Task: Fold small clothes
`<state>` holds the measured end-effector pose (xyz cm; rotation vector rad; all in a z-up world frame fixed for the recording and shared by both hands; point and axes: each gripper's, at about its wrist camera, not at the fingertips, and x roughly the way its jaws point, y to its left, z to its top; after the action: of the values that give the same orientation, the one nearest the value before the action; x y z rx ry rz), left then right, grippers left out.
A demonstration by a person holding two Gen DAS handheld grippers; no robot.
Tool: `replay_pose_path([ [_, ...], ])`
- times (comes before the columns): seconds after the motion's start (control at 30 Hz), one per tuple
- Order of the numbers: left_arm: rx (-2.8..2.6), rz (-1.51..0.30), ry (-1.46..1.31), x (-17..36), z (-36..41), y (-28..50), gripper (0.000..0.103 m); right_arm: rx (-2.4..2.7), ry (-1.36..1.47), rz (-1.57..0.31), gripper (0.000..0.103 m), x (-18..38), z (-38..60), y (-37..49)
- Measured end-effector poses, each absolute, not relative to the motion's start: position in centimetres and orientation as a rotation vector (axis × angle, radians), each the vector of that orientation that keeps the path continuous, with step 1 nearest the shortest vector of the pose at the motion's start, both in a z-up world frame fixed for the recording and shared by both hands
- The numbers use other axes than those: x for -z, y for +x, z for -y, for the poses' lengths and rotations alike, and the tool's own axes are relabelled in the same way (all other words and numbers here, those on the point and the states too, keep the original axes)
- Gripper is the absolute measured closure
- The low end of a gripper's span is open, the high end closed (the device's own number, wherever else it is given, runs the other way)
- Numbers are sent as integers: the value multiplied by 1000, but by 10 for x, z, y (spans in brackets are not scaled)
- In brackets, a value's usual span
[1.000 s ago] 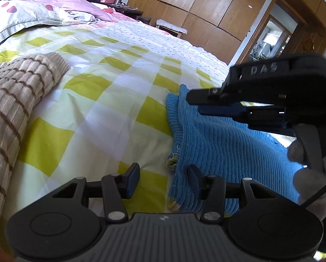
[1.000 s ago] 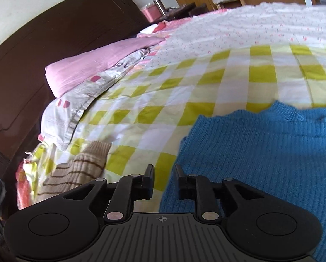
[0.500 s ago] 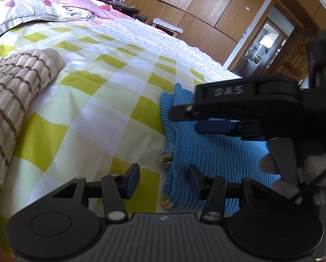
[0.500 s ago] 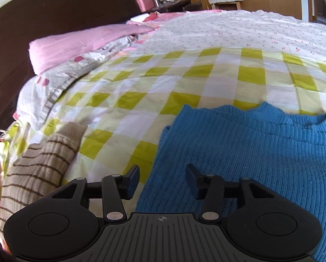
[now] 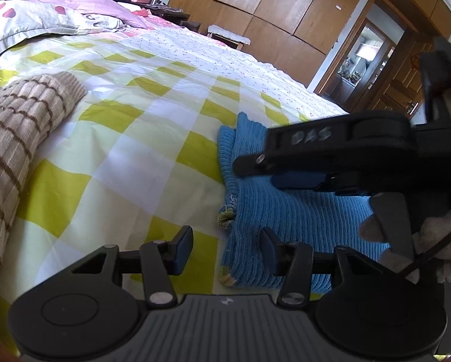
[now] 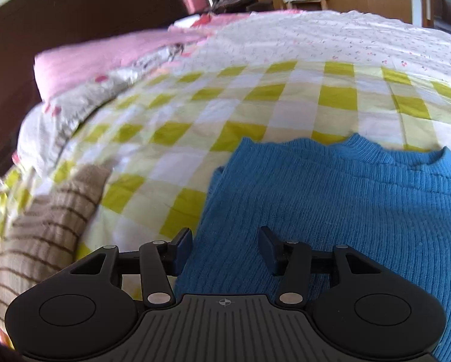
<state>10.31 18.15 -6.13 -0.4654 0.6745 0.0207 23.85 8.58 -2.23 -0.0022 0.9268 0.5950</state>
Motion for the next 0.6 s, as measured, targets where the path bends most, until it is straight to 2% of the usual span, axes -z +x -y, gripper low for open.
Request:
replay_pose_path([
  [0.23,-20,-667,-449,60,-180,104,50,-616,67,-902,55,15,-75,232],
  [0.33,-23,-672,-443,62,-178,104,50,-590,32,-945,55,24,-77,237],
  [0.6,-25,-641,-394,54,-173,100,50,-611,104,-881,55,5,-50,223],
])
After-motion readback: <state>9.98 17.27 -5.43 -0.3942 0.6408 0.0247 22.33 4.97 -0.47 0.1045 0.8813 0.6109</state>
